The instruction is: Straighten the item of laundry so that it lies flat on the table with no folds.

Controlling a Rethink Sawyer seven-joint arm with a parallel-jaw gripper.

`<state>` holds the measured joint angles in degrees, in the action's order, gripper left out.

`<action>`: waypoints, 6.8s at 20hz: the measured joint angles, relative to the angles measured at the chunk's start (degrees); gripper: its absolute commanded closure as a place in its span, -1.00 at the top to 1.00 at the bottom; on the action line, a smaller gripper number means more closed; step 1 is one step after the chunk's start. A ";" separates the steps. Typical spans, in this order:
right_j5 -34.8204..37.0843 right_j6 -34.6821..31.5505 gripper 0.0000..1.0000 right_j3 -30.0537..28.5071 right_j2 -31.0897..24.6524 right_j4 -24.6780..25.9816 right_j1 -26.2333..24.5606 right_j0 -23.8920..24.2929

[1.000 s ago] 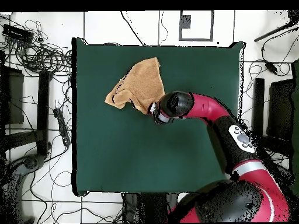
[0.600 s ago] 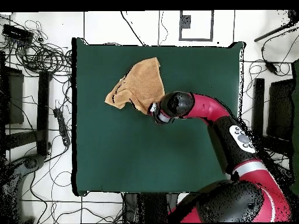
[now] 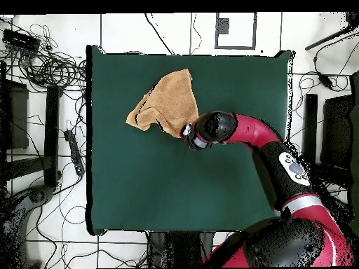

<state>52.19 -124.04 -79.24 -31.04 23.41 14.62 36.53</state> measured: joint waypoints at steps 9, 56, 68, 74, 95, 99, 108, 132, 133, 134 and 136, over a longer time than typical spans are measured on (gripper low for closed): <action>0.22 0.00 -1.00 0.02 -0.22 0.07 -0.08 0.17; 0.13 0.00 -1.00 2.62 -0.89 -5.24 2.68 -4.57; 0.13 0.00 -1.00 2.47 -0.89 -4.23 -0.62 -0.04; 0.18 0.00 -1.00 2.72 -1.10 -3.74 -1.73 0.48; 0.16 0.00 -1.00 2.91 -2.49 -2.48 -2.08 0.44; 0.16 0.00 -1.00 2.90 -2.56 -2.47 -2.12 0.53; 0.96 0.00 -1.00 3.20 -2.69 -2.41 -2.24 0.63; 3.88 0.19 -1.00 2.33 -4.00 -1.69 -2.81 7.47; 4.09 0.19 -1.00 2.33 -4.01 -1.60 -2.82 7.60; 4.31 0.19 -1.00 2.33 -4.02 -1.52 -2.84 7.72; 5.07 0.30 -1.00 2.33 -4.09 -0.97 -2.87 8.11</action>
<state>57.26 -123.74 -76.90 -35.12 22.44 11.75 44.64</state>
